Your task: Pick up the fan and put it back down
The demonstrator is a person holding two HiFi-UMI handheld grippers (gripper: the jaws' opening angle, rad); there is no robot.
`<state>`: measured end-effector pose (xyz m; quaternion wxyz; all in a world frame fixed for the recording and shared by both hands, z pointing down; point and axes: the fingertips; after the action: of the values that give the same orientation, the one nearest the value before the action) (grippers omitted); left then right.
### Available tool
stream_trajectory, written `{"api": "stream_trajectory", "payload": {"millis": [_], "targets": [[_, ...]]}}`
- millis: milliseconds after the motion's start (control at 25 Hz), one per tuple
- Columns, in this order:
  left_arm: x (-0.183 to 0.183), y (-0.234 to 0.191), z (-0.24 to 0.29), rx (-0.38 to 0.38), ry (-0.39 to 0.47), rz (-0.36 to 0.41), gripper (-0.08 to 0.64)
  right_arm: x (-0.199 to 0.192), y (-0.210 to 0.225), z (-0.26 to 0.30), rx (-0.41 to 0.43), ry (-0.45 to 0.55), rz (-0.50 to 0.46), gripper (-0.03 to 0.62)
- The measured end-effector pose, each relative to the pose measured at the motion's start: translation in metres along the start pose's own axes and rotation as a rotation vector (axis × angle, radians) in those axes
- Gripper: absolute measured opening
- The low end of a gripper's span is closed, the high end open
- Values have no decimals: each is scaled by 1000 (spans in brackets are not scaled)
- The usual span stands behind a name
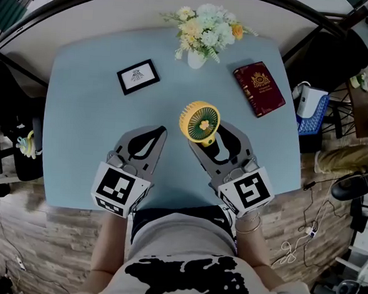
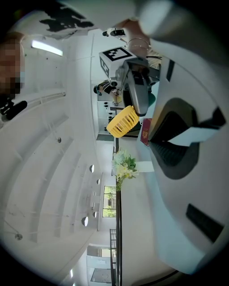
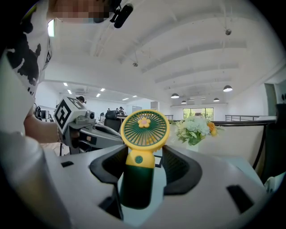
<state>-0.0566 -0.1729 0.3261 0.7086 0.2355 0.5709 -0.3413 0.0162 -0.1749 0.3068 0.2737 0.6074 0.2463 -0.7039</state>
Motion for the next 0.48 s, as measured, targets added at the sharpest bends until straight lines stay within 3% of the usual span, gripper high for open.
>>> {"api": "stream_trajectory", "payload": {"millis": [480], "targets": [[-1,-5,1,7,2,9,12,0,1,3,3,-11,-16,242]]}}
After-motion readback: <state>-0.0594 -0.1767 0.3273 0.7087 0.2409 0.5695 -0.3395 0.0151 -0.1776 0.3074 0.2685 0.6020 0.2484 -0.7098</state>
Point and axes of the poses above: the fingertips, and each gripper's own axes: z forward along the fingers, y to its right, x out of its top, and after that the axes turned 3 degrees about y, right-handed
